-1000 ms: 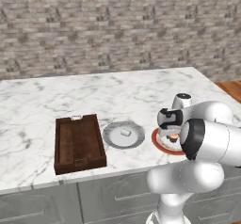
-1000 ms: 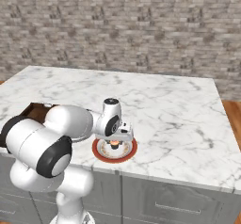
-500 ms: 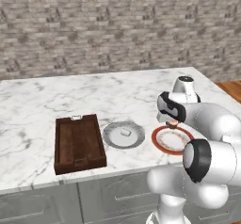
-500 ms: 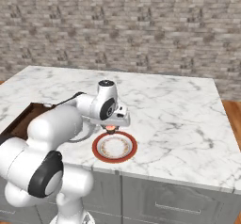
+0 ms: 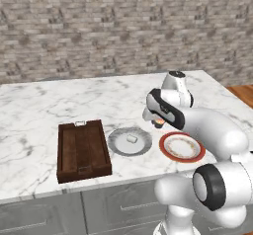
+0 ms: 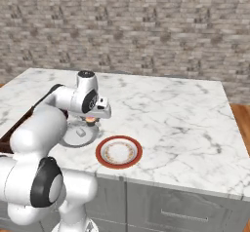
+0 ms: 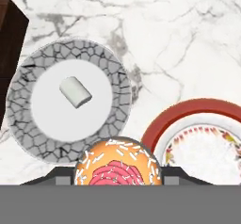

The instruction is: Move the dessert items from the plates to the tray.

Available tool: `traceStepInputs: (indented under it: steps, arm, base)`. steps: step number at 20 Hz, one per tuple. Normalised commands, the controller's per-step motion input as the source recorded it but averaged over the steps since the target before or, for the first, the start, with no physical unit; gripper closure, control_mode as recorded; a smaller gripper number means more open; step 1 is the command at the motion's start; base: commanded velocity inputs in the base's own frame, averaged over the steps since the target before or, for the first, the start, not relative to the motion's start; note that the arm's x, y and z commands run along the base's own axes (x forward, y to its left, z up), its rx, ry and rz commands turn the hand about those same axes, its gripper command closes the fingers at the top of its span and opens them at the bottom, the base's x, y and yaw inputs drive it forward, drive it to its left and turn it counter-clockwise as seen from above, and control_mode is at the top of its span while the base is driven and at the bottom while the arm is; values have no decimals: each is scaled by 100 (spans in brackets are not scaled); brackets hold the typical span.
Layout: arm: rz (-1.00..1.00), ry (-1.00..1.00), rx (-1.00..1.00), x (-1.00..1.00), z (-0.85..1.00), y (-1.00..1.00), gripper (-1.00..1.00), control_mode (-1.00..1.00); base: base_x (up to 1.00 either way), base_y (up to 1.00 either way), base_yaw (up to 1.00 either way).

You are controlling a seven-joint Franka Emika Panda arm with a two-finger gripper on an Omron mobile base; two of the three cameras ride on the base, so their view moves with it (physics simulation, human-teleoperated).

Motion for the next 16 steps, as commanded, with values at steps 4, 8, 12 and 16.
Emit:
traceStepInputs:
  steps: [4,8,12,16]
  arm:
    - [7,-1,10,22,42,100,100,-100]
    - [6,-3,2,22,38,100,100,-100]
    - [8,-11,0,7,5,100,100,-100]
    - [12,-12,0,-1,-9,100,100,-100]
  base:
    - [0,0,0]
    - [0,0,0]
    - [0,0,0]
    - [0,0,0]
